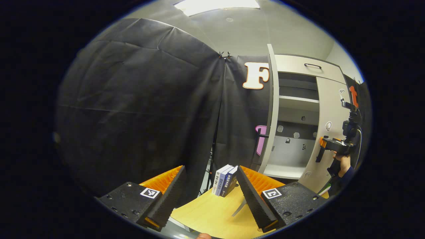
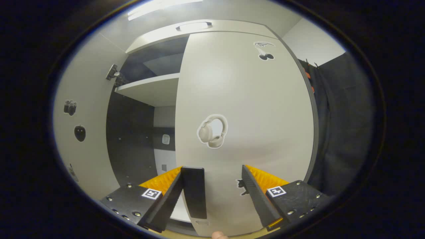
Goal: Grasp the bottle in the cabinet with the left hand and place it on the coaster, then close the right door with the right hand and the left door with the left hand.
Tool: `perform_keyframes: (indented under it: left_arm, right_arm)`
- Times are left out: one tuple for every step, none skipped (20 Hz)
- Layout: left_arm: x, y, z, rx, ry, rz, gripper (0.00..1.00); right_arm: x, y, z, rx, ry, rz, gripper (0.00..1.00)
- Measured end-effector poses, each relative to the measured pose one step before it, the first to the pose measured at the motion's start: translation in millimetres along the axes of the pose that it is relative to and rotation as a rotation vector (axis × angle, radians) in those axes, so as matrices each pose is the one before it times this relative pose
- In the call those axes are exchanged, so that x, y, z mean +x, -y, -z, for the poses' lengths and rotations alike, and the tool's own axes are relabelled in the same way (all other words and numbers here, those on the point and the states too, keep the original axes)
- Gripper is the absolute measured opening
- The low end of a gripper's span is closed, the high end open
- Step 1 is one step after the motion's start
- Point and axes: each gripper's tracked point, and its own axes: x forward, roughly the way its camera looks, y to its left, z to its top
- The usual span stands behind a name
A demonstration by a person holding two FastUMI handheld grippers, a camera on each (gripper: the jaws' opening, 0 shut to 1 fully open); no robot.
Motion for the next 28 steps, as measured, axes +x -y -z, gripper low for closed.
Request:
perform_keyframes:
  left_arm:
    - [0.79,0.99,-0.26,-0.00129,-0.00022,0.00262,0.96]
    - [0.36,1.24,-0.33,-0.00247,0.00105,0.00461,0.93]
    - [0.38,1.37,-0.48,-0.00144,0.00269,0.00663,0.95]
    - [1.74,0.37,-0.64,0.00005,0.00185,0.00611,0.96]
    - [1.43,2.02,-0.19,0.00167,-0.00011,0.00962,0.94]
    - [2.87,2.96,-0.02,0.00363,0.00166,0.01535,0.94]
    - [2.72,3.31,-1.72,0.00455,0.00323,0.01756,0.97]
    - [3.82,2.67,-1.94,0.00462,0.00372,0.01861,0.96]
    - [4.82,3.56,-2.25,0.00356,0.00291,0.01891,0.93]
    - [5.22,2.67,-1.26,0.00397,0.00017,0.02002,0.93]
    - [6.71,3.36,-2.15,0.00355,0.00305,0.02100,0.96]
    - [6.93,2.59,-3.39,0.00107,0.00641,0.02126,0.93]
    - [7.93,3.14,-4.34,-0.00097,0.00975,0.02245,0.93]
    - [8.21,2.88,-4.74,-0.00287,0.00983,0.02381,0.94]
    - [7.68,4.19,-3.45,-0.00228,0.00936,0.02478,0.93]
    - [8.07,3.25,-2.38,-0.00055,0.00883,0.02492,0.93]
    - [8.91,3.56,-4.13,0.00072,0.00958,0.02463,0.93]
    - [9.11,3.84,-2.55,0.00332,0.00725,0.02718,0.96]
    - [10.34,4.26,-3.87,0.00677,0.00879,0.02692,0.96]
    - [9.25,1.56,-2.65,0.00840,0.00899,0.01889,0.96]
    - [9.38,0.75,-2.98,0.00744,0.00960,0.01696,0.96]
    - [9.01,2.43,-0.18,0.00394,0.00111,0.01874,0.96]
    - [8.99,1.70,0.93,0.00326,-0.00077,0.01752,0.96]
    - [7.67,0.14,1.41,0.00267,-0.00567,0.01342,0.95]
    - [6.12,0.67,2.84,-0.00034,-0.00547,0.01159,0.93]
    - [5.82,3.49,1.03,-0.00615,-0.00371,0.01971,0.93]
    - [4.88,2.65,-1.10,-0.00381,0.00315,0.01116,0.93]
    - [1.90,-0.77,-1.72,0.00315,0.00277,0.01348,0.93]
  right_arm:
    - [-0.69,0.14,0.86,-0.00003,-0.00424,-0.00149,1.00]
    - [-0.17,-0.43,-0.82,0.00122,0.00142,-0.00291,1.00]
    - [-0.86,0.13,0.96,0.00416,-0.00314,-0.00584,0.97]
    - [0.24,-0.12,-0.33,0.00473,-0.00192,-0.00813,1.00]
    - [-1.23,-0.76,0.45,0.00897,-0.00624,-0.01894,1.00]
    - [-2.77,-0.49,-0.61,0.02174,-0.01009,-0.02027,1.00]
    - [-6.32,1.11,-2.23,0.02742,-0.00202,-0.01712,1.00]
    - [-7.22,-0.22,-3.19,0.01867,-0.00219,-0.02095,0.97]
    - [-11.24,3.31,-5.16,0.00043,0.01110,-0.00312,1.00]
    - [-10.77,4.62,-6.93,-0.01343,0.01647,-0.00107,1.00]
    - [-11.73,4.14,-7.27,-0.01359,0.01749,-0.00079,1.00]
    - [-11.45,5.11,-6.33,-0.01236,0.01480,-0.00071,1.00]
    - [-10.22,5.38,-6.31,-0.00718,0.01116,0.00265,0.97]
    - [-10.91,6.19,-4.49,-0.00483,0.00696,0.00469,0.97]
    - [-9.94,5.74,-3.93,-0.00490,0.00482,0.00388,1.00]
    - [-8.87,6.47,-1.51,-0.00851,0.00023,0.00755,1.00]
    - [-8.23,6.52,-0.37,-0.01177,-0.00353,0.00933,1.00]
    - [-8.56,6.72,0.37,-0.01259,-0.00264,0.01462,1.00]
    - [-7.79,6.83,0.58,-0.01264,-0.00298,0.01426,1.00]
    - [-8.02,6.05,1.46,-0.01081,-0.00246,0.01614,1.00]
    - [-7.09,6.00,2.36,-0.00794,-0.00467,0.01614,1.00]
    - [-6.14,5.63,3.42,-0.00466,-0.00847,0.01826,1.00]
    - [-7.67,5.81,4.19,-0.00251,-0.01155,0.01830,1.00]
    - [-5.35,5.62,4.26,-0.00042,-0.01173,0.01874,0.97]
    - [-6.24,6.67,3.91,0.00129,-0.01067,0.02098,1.00]
    - [-5.15,5.62,3.71,0.00217,-0.00972,0.01869,1.00]
    - [-5.41,6.35,4.19,0.00254,-0.00926,0.01991,1.00]
    - [-3.49,5.51,3.15,0.00281,-0.00870,0.01676,1.00]
